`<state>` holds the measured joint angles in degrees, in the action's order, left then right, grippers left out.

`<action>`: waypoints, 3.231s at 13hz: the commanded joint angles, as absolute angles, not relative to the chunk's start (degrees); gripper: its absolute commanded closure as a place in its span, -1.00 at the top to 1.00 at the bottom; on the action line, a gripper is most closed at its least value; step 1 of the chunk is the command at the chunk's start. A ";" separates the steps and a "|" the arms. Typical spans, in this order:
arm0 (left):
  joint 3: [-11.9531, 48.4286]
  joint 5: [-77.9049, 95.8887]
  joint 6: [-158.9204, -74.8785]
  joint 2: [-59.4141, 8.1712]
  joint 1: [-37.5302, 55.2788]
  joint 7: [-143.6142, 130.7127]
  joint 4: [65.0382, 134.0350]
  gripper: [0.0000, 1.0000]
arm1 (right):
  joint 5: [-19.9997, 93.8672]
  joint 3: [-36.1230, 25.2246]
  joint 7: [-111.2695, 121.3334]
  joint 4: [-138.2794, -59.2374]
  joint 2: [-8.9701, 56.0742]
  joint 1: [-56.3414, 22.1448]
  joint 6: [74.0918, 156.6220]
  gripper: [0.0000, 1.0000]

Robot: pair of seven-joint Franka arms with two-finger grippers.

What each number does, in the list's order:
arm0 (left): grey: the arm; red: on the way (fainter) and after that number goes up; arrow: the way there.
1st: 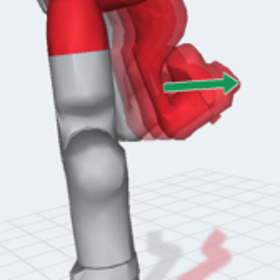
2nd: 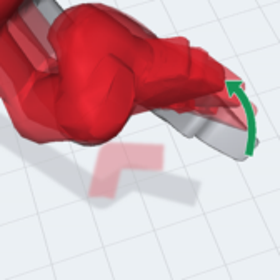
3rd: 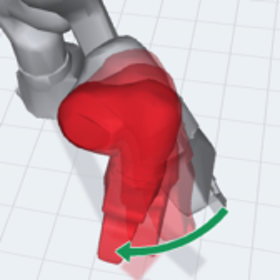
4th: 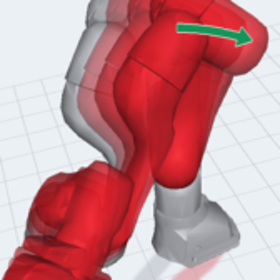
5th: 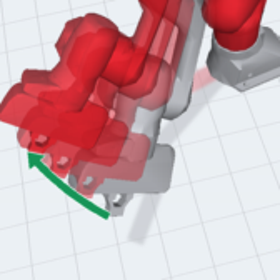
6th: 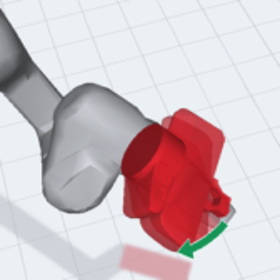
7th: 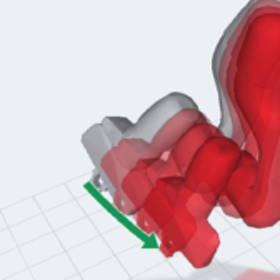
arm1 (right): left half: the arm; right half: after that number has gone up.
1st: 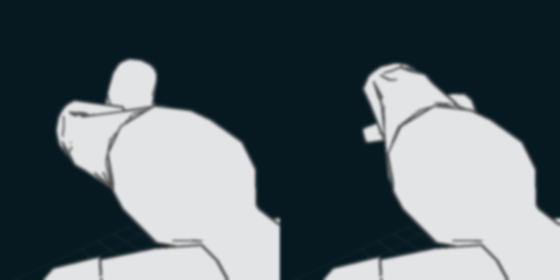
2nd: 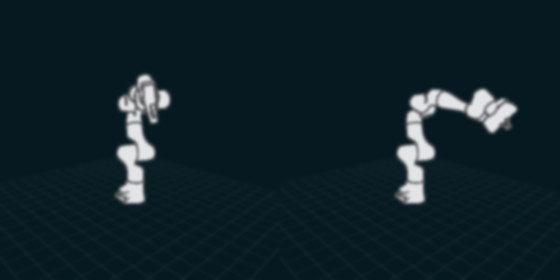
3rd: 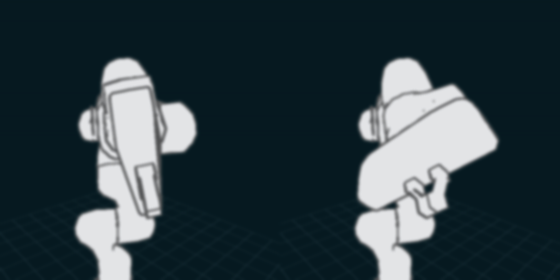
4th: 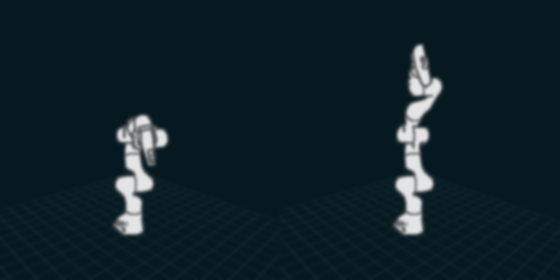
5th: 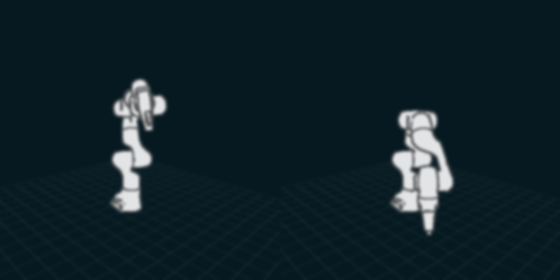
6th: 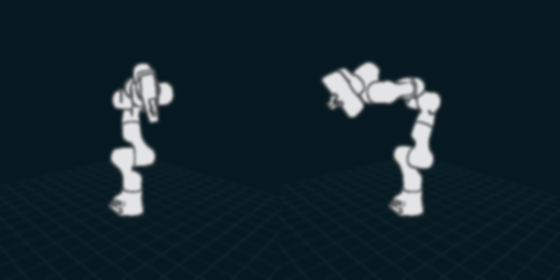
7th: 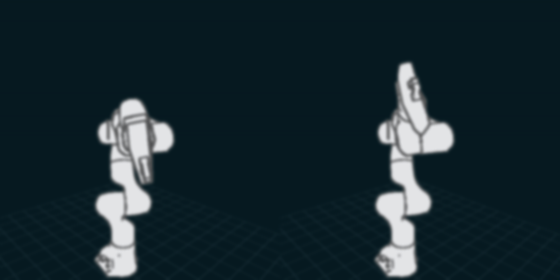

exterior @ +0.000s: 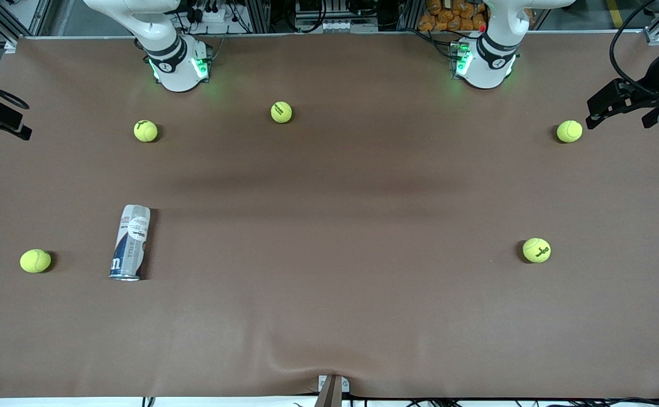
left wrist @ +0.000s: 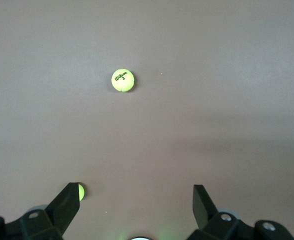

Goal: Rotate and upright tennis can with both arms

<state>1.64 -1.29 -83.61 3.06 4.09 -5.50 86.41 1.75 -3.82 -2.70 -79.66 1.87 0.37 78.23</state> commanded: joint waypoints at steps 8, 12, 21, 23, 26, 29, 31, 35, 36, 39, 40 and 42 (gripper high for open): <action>1.49 -1.32 -81.65 3.52 3.69 -5.01 85.25 1.00 | 1.93 -3.43 3.84 -81.12 5.25 -0.44 84.01 1.00; 1.32 0.43 -80.95 3.60 3.43 -4.83 85.43 1.00 | 6.77 -3.52 8.69 -81.12 19.22 -0.26 93.57 1.00; 1.41 1.75 -80.95 2.99 3.43 -4.83 85.78 1.00 | 4.14 -3.78 14.94 -81.21 39.19 0.34 108.54 1.00; 1.41 2.02 -80.95 2.99 3.43 -4.83 85.78 1.00 | 2.21 -3.87 14.15 -81.83 41.21 0.79 109.77 1.00; 1.41 3.25 -80.95 2.90 3.52 -4.92 85.78 1.00 | 1.58 -3.96 14.33 -81.91 42.18 2.72 109.86 1.00; 1.41 3.25 -80.68 2.99 3.52 -4.83 86.31 1.00 | 1.93 -3.87 14.68 -82.18 46.04 3.51 110.13 1.00; 1.41 3.43 -80.42 2.99 3.52 -5.01 86.66 1.00 | 2.37 -3.87 14.68 -82.18 47.54 3.60 110.13 1.00; 1.41 3.69 -79.37 2.99 3.52 -4.92 86.75 1.00 | 2.37 -3.87 14.42 -82.18 47.90 3.17 109.34 1.00; 1.41 3.69 -79.28 2.99 3.52 -4.92 86.92 1.00 | 2.37 -3.87 14.33 -82.18 47.90 3.08 108.38 1.00; 1.41 3.69 -79.19 2.99 3.52 -4.83 87.36 1.00 | 2.37 -3.69 15.20 -81.74 47.64 2.90 106.53 0.60; 1.41 3.69 -79.19 2.99 3.52 -4.83 87.19 1.00 | 2.37 -3.52 17.12 -81.39 47.46 2.73 105.39 0.58; 1.41 3.69 -79.19 2.99 3.52 -4.83 87.19 1.00 | 2.02 -3.43 21.68 -79.38 47.20 0.71 105.38 0.59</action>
<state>1.34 2.59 -79.81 2.70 3.85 -5.50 87.25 2.30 -3.67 18.08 -81.77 47.26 2.30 106.60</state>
